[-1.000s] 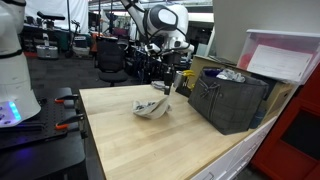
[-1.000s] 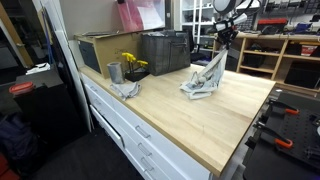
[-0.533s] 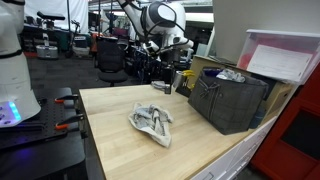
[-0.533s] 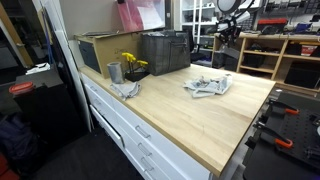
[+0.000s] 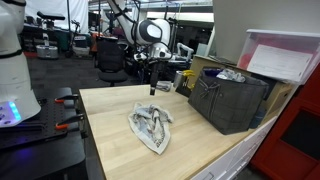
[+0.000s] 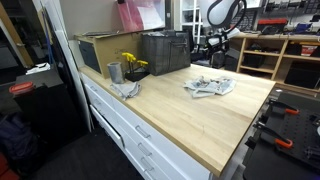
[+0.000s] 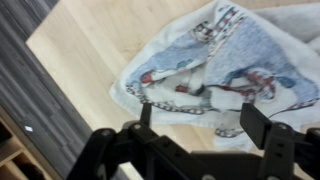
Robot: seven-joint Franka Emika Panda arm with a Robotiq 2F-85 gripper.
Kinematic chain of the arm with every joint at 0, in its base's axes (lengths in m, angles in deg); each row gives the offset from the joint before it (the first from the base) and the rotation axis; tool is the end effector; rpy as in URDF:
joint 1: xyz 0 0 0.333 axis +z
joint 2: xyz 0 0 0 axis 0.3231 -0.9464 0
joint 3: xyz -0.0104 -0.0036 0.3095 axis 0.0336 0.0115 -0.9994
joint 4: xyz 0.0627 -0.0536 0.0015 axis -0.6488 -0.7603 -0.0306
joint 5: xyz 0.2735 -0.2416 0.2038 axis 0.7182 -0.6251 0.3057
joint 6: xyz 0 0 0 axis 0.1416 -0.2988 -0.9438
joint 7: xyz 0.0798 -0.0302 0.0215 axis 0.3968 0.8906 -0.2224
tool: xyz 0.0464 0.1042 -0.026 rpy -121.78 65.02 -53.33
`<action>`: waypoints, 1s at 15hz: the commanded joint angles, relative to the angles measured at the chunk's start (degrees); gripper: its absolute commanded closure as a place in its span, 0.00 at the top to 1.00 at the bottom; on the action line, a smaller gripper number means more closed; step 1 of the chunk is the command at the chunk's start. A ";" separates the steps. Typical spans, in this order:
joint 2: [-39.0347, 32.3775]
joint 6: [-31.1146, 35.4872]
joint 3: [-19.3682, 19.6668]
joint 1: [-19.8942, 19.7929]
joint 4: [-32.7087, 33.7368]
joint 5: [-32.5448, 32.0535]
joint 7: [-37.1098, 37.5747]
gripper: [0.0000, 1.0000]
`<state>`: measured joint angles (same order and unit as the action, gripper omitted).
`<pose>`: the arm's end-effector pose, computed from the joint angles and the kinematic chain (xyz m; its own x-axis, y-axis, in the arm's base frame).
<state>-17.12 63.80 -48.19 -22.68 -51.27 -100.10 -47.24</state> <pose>0.5447 -0.1554 0.2311 0.8113 -0.5826 0.0482 -0.5692 -0.7686 0.2920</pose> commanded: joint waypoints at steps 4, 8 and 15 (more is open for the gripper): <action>-9.24 6.53 -6.72 0.75 4.61 10.00 -19.49 1.00; -14.77 4.16 -8.52 0.43 9.76 10.84 -32.57 1.00; -22.60 1.55 -8.79 0.38 18.58 8.83 -46.37 1.00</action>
<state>-36.86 68.34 -56.12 -21.62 -37.36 -90.53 -88.91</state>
